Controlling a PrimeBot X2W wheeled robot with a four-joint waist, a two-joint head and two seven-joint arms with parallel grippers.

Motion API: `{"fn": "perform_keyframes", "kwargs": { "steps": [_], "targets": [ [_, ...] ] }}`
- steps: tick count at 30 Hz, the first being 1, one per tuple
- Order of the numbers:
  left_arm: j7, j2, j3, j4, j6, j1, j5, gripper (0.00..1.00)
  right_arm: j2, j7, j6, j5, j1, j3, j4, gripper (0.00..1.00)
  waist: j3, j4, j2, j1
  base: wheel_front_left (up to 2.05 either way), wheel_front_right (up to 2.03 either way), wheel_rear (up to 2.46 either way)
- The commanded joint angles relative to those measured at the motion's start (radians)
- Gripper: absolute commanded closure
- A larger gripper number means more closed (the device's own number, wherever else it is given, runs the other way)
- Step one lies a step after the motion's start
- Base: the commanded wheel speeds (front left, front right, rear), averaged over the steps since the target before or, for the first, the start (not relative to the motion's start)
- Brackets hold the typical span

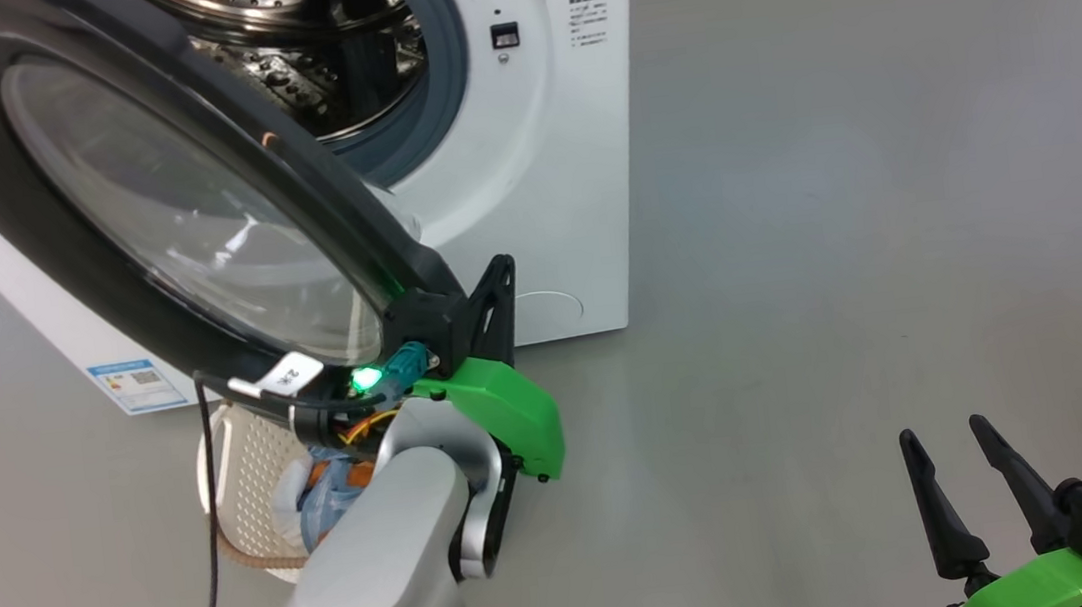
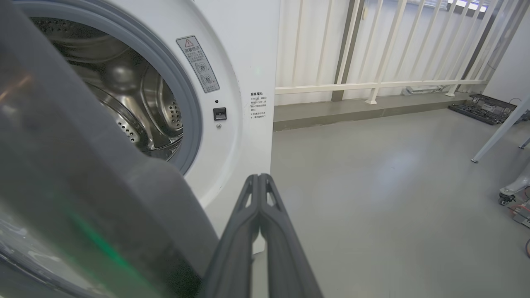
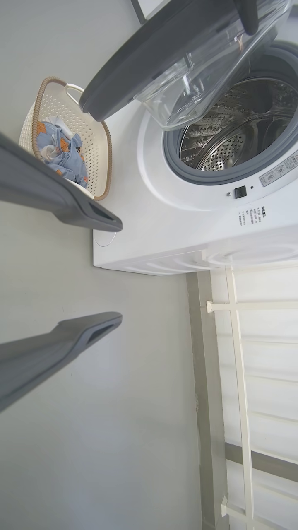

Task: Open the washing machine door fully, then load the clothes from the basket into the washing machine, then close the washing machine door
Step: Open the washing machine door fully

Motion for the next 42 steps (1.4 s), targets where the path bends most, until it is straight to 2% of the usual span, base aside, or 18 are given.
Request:
{"fn": "perform_keyframes", "kwargs": {
  "steps": [1, 12, 27, 42],
  "targets": [
    [-0.006, 0.050, 0.040, 0.011, 0.026, -0.041, -0.010, 1.00, -0.013, -0.012, 0.006, -0.003, -0.038, 0.019, -0.029, 0.00, 0.002, 0.008, -0.0001, 0.0000, 0.00, 0.00, 0.00],
    [-0.050, 0.069, 0.063, -0.011, 0.054, -0.007, -0.020, 1.00, -0.012, -0.012, 0.006, -0.006, -0.038, 0.006, -0.037, 0.00, 0.012, 0.068, -0.0001, 0.0000, 0.00, 0.00, 0.00],
    [-0.055, 0.133, 0.051, -0.169, 0.119, 0.099, -0.008, 1.00, -0.021, -0.012, 0.006, -0.005, -0.038, -0.006, -0.041, 0.00, 0.023, 0.157, -0.0001, 0.0000, 0.00, 0.00, 0.00],
    [-0.053, 0.205, 0.051, -0.333, 0.212, 0.204, 0.010, 1.00, -0.018, -0.012, 0.006, -0.012, -0.023, -0.012, -0.047, 0.00, 0.017, 0.227, -0.0001, 0.0000, 0.00, 0.00, 0.00]
  ]
}}
